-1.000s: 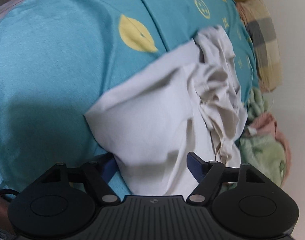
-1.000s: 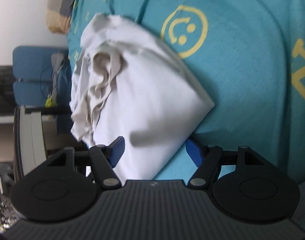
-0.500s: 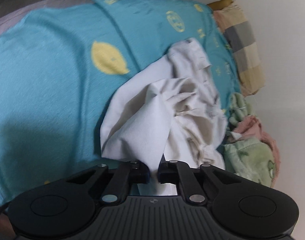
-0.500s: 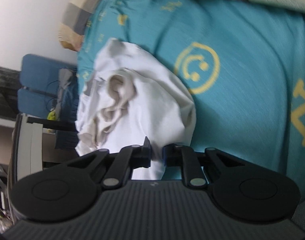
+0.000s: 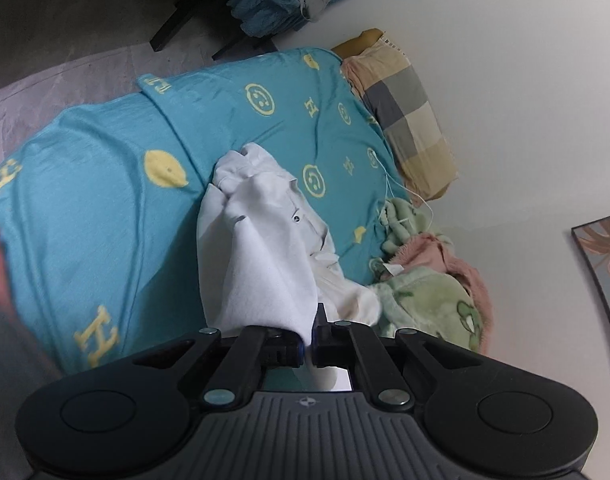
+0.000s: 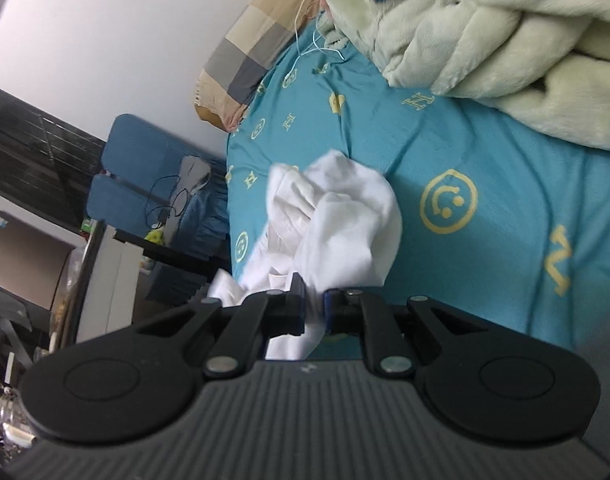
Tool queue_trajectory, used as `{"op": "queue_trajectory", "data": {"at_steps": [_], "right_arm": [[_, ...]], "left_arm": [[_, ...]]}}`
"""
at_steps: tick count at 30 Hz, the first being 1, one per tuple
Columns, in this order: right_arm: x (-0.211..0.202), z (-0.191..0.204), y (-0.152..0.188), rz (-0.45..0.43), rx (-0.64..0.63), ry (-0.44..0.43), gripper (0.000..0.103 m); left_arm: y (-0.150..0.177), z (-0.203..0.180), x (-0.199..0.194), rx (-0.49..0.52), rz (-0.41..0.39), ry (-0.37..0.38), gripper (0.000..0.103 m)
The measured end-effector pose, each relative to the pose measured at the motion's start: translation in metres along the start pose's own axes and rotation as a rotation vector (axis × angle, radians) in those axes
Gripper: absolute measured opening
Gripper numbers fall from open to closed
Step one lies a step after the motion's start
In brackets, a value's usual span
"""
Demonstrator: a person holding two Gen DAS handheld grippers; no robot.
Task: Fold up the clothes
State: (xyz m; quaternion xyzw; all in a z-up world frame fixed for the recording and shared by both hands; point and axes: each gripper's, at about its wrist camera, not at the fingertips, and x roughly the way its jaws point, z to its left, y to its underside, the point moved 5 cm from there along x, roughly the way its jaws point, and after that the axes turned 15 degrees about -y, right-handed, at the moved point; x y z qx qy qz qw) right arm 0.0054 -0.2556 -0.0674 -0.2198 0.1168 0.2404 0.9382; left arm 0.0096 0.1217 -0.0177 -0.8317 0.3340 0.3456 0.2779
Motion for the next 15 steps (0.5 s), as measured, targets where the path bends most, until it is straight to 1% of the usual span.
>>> {"op": "queue_trajectory", "data": {"at_steps": [5,9,11,15], "right_arm": [[-0.052,0.010,0.031,-0.001,0.014,0.005,0.012],[-0.073,0.012,0.043,-0.005,0.028,-0.009,0.012],[-0.072,0.012,0.041,-0.002,0.041,-0.009,0.012],[-0.057,0.015,0.026,-0.002,0.048,-0.001,0.012]], "left_arm": [[0.033,0.024,-0.040,-0.023,0.026,-0.006,0.003],[0.043,0.032,-0.055,-0.032,0.035,-0.002,0.004],[0.038,0.028,-0.053,-0.039,0.041,-0.003,0.004],[0.023,0.016,-0.041,-0.048,0.051,-0.005,0.004]]}}
